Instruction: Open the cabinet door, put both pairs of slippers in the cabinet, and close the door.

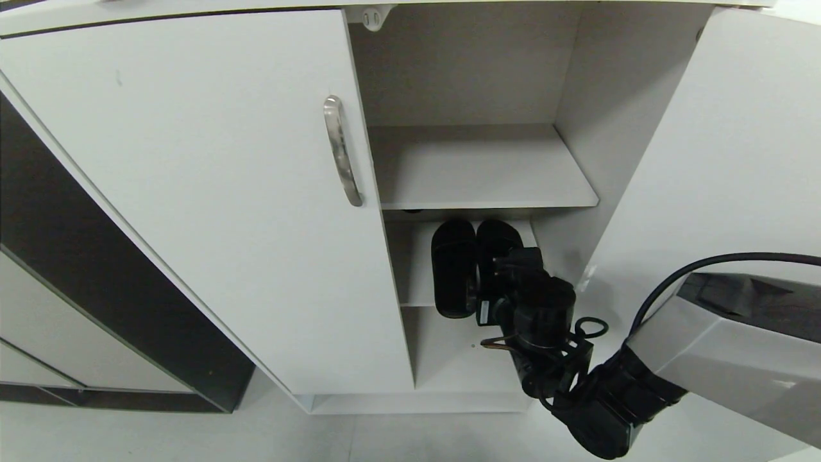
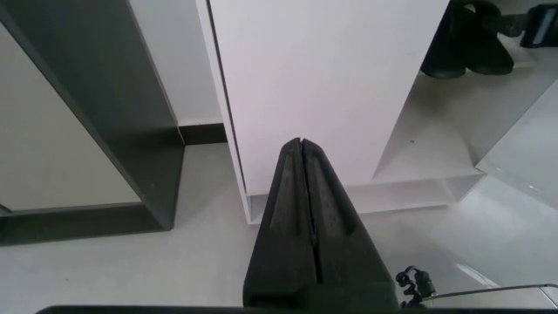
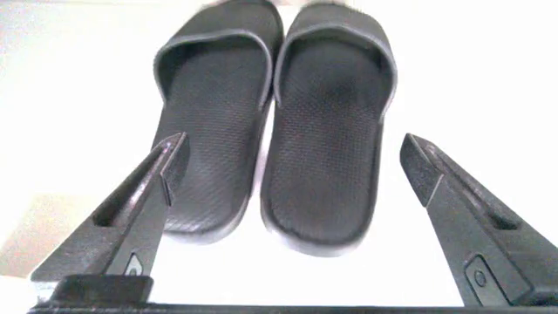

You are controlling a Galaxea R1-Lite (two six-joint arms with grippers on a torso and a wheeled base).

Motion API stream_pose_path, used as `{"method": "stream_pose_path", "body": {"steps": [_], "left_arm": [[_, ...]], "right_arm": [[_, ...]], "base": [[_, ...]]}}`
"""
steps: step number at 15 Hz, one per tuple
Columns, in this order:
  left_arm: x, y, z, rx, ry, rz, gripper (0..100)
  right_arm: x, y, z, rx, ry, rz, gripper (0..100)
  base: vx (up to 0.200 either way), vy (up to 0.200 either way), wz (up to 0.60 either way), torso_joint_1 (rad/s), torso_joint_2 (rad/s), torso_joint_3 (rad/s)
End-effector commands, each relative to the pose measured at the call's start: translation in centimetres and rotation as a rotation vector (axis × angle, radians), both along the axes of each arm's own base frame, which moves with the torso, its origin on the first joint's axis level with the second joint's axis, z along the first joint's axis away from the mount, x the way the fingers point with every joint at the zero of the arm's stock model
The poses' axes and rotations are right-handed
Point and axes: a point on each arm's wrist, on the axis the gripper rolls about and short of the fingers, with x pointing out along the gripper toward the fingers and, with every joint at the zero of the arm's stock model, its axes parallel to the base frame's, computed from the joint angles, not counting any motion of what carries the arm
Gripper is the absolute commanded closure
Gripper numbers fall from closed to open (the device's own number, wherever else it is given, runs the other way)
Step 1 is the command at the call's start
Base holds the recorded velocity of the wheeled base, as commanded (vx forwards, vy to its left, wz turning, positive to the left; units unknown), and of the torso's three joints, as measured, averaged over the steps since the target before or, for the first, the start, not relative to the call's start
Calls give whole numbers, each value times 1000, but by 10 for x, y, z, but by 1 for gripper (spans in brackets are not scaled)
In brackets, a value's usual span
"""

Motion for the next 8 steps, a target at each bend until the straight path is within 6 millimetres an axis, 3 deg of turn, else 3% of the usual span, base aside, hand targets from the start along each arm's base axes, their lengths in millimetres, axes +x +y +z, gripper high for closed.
{"method": "stream_pose_path", "body": {"steps": [1,8], "left_arm": [[0,0,0,0,2,0,100],[0,0,0,0,0,0,100]], "right_arm": [[-13,-5,6,5,-5,13,0],[-15,-6,8,9,-10,13,0]], "base": [[0,0,0,0,0,0],[-200,0,0,2,2,2]]}}
